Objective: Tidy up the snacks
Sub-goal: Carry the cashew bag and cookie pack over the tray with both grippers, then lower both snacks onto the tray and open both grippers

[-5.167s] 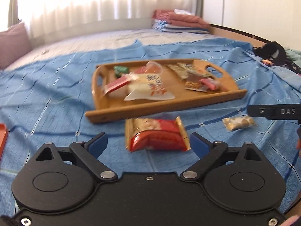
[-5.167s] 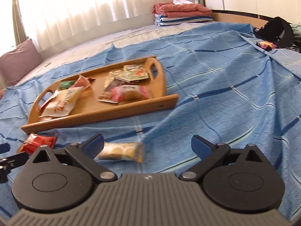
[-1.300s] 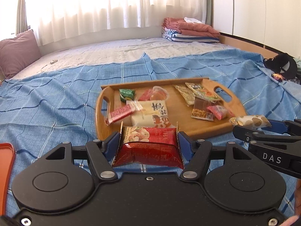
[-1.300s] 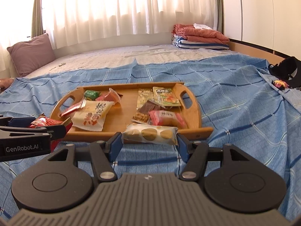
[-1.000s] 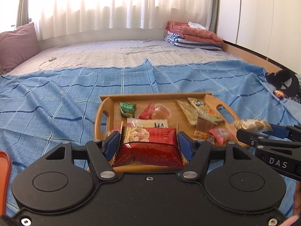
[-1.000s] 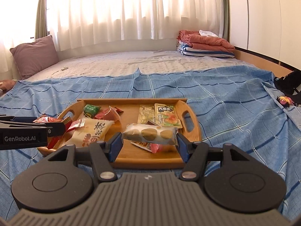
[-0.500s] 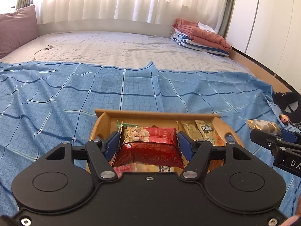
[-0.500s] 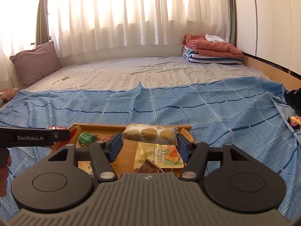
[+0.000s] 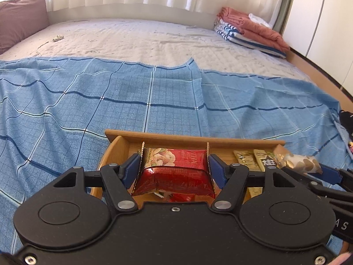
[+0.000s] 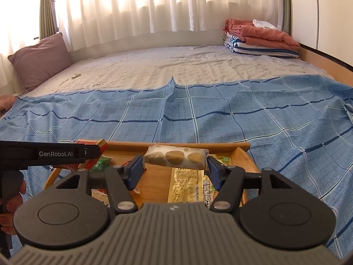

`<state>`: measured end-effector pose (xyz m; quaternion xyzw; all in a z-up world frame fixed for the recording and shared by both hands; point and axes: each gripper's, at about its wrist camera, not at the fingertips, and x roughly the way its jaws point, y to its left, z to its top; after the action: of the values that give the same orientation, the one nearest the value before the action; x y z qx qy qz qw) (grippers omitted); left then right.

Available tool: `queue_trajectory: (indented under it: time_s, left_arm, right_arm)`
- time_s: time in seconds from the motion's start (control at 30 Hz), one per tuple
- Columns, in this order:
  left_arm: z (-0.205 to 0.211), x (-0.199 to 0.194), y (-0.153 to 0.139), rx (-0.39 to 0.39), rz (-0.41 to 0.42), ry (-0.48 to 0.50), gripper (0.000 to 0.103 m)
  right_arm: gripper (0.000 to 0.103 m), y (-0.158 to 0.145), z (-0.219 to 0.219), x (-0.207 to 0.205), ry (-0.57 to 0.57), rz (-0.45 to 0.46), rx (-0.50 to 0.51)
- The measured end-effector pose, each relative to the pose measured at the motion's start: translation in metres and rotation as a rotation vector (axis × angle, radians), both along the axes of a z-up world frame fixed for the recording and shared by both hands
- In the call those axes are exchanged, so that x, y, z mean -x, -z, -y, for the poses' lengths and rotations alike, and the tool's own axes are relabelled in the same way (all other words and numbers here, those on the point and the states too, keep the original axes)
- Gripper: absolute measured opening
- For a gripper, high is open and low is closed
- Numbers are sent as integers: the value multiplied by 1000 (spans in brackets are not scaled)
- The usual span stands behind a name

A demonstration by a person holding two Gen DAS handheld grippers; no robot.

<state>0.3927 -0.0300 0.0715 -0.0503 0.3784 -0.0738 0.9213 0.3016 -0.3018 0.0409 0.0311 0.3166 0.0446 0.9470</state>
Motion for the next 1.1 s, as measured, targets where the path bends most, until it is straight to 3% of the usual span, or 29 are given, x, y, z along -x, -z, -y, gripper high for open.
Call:
queue_trajectory:
  time_s: [0.43, 1.1]
  left_arm:
    - [4, -31, 36, -20, -28, 0, 66]
    - [14, -33, 45, -57, 33, 33, 68]
  right_arm:
    - [65, 42, -11, -34, -13, -78, -8]
    - [67, 67, -10, -39, -20, -76, -28]
